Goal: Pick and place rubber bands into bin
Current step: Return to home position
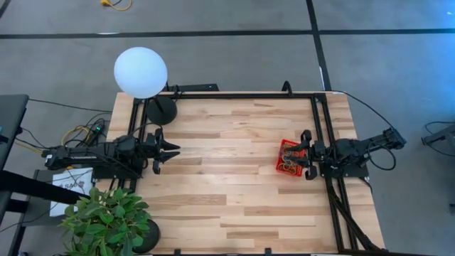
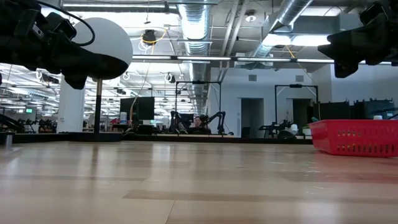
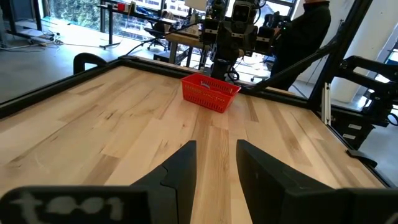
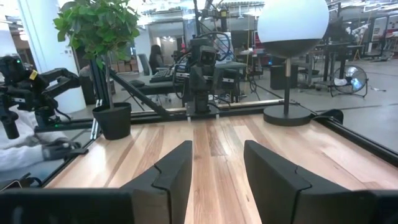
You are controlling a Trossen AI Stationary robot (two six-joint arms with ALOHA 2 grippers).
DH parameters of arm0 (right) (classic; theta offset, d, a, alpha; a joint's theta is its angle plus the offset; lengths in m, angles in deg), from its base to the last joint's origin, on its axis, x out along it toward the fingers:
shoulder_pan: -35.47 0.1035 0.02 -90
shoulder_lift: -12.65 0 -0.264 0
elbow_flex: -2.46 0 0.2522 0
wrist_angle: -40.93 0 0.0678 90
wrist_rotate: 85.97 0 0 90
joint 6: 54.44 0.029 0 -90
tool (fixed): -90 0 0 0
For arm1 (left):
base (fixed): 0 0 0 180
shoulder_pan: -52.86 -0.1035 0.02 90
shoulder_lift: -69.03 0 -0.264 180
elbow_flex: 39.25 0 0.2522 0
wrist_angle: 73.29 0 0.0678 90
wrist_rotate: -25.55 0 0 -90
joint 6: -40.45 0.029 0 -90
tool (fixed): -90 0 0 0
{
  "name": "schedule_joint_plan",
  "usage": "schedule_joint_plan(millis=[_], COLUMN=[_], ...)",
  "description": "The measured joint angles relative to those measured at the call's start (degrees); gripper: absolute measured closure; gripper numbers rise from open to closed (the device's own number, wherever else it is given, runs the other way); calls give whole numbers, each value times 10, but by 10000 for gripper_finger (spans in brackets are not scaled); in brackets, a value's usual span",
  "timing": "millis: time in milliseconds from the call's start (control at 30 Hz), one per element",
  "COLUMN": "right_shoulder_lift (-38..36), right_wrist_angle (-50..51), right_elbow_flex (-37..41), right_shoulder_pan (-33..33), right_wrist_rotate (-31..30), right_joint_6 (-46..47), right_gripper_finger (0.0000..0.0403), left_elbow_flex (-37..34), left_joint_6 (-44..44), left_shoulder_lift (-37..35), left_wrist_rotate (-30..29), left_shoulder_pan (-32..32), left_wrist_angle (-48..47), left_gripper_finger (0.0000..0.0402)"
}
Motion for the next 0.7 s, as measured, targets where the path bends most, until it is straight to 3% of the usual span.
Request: schedule_joint_plan(millis=[700], right_shoulder_lift=[0], right_wrist_angle=[0], right_elbow_flex=[0], right_shoulder_pan=[0], right_wrist_rotate=[0], right_joint_6=[0], right_gripper_finger=[266], left_elbow_flex=[0], left_joint_6=[0], left_shoulder_lift=[0], left_wrist_rotate=[0], left_shoulder_pan=[0], left_wrist_angle=[0], left_gripper_finger=[298])
